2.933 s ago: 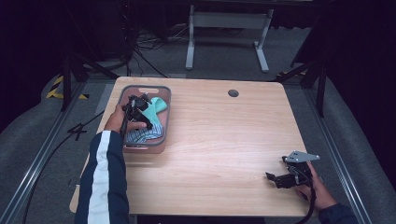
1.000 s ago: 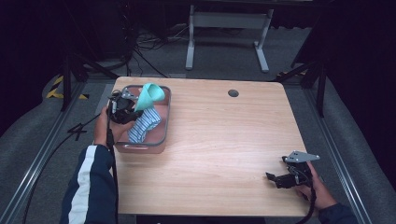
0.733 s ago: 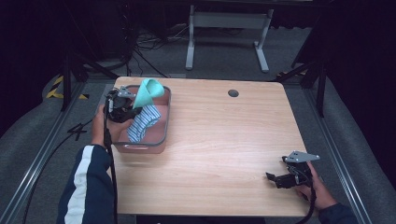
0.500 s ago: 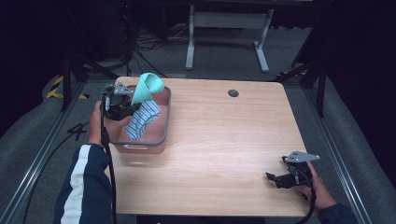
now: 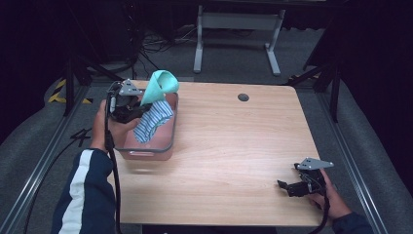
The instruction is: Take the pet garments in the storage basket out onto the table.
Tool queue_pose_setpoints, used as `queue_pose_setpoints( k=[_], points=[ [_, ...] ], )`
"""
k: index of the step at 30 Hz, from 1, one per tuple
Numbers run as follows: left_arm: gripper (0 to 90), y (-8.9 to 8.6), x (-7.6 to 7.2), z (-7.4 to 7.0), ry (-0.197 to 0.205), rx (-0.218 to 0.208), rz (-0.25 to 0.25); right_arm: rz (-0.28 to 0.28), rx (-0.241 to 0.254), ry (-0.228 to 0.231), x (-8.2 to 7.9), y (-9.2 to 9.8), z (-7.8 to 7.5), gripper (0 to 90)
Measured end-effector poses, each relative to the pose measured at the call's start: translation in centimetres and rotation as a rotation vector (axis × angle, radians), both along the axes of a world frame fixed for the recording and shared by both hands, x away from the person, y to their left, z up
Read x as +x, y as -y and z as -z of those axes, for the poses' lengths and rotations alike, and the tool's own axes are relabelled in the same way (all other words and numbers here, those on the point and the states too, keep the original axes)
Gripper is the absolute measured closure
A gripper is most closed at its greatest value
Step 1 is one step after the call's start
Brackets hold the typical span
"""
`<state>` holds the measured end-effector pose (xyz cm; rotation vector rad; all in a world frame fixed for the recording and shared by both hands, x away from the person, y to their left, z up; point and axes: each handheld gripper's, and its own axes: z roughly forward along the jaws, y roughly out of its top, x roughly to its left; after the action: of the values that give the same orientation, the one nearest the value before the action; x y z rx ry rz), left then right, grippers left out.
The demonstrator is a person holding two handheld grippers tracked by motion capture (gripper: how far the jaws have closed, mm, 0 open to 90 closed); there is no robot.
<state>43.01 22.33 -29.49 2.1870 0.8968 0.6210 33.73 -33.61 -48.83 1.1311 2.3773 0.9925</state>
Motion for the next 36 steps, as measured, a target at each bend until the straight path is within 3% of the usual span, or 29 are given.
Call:
queue_pose_setpoints(
  k=[18,27,29,36],
  points=[
    [83.1,4.0,-0.3,-1.0,0.013,-0.010,0.107,0.000,0.000,0.000,0.0,0.0,0.0,0.7],
    [83.1,6.2,-0.1,-1.1,-0.013,0.011,0.165,-0.001,0.001,0.000,0.0,0.0,0.0,0.7],
    [83.0,7.0,0.0,-0.9,-0.022,0.029,0.186,-0.001,0.001,0.000,0.0,0.0,0.0,0.7],
    [83.0,9.1,0.4,0.0,-0.049,0.027,0.231,-0.001,0.001,0.000,0.0,0.0,0.0,0.7]
  ],
)
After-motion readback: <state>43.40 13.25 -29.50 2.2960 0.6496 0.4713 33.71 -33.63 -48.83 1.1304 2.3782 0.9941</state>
